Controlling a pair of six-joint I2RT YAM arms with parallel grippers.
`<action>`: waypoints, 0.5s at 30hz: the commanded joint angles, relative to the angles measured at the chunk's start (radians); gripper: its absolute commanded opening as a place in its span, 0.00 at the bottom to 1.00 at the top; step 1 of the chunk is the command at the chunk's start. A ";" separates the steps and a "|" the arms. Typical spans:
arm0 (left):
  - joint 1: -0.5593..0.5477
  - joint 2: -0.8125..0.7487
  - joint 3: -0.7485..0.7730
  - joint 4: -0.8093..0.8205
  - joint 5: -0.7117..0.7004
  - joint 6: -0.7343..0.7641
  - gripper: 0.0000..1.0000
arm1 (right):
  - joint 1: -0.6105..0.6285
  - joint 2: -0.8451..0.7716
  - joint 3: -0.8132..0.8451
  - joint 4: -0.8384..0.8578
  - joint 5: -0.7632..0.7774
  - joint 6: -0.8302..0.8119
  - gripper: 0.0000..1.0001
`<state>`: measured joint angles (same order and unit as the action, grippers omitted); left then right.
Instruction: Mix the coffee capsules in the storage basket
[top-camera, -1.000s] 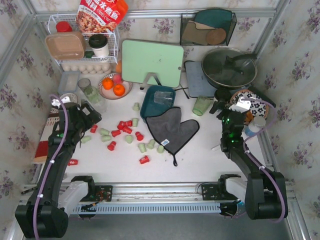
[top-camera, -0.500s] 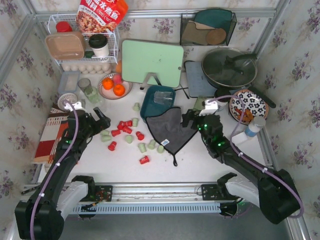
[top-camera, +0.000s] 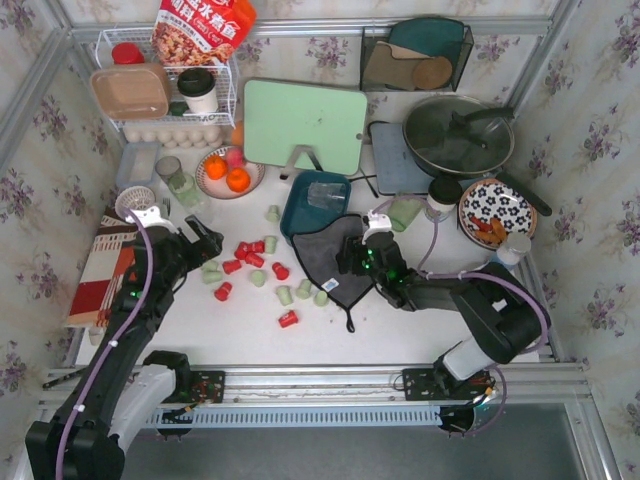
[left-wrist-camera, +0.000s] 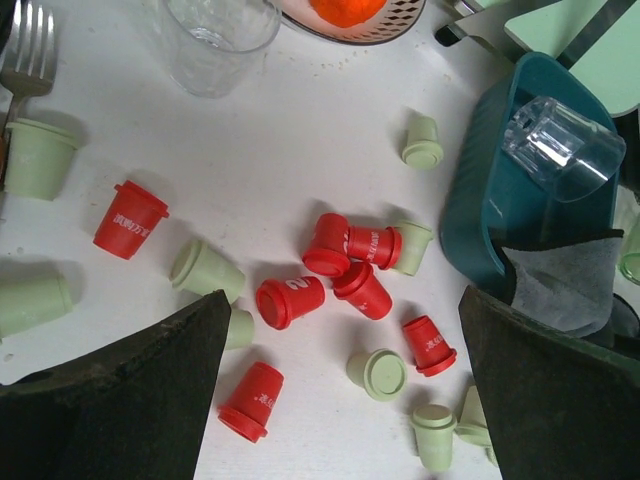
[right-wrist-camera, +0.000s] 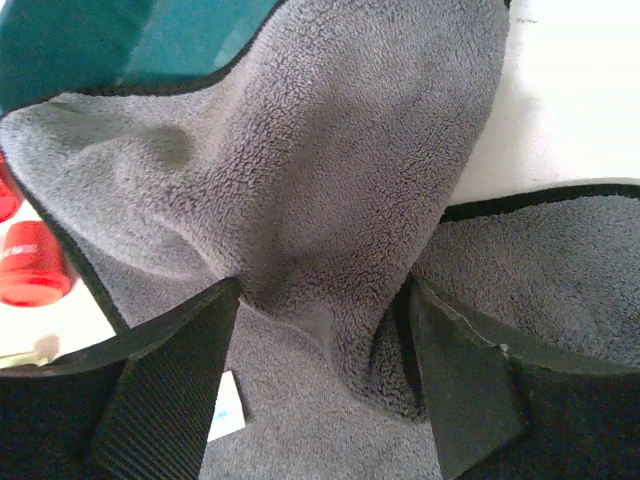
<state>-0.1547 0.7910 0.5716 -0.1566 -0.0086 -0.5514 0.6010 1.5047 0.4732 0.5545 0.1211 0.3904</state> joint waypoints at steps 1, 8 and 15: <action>-0.002 0.001 0.003 0.014 0.015 -0.034 1.00 | 0.009 0.068 0.029 0.064 0.050 0.041 0.74; -0.003 0.012 0.012 0.000 0.025 -0.048 1.00 | 0.038 0.145 0.083 -0.006 0.128 0.053 0.55; -0.003 -0.013 0.014 -0.019 0.015 -0.055 1.00 | 0.045 0.015 0.096 -0.110 0.128 0.046 0.00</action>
<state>-0.1574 0.7891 0.5758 -0.1673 0.0113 -0.5957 0.6422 1.5826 0.5529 0.4999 0.2306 0.4362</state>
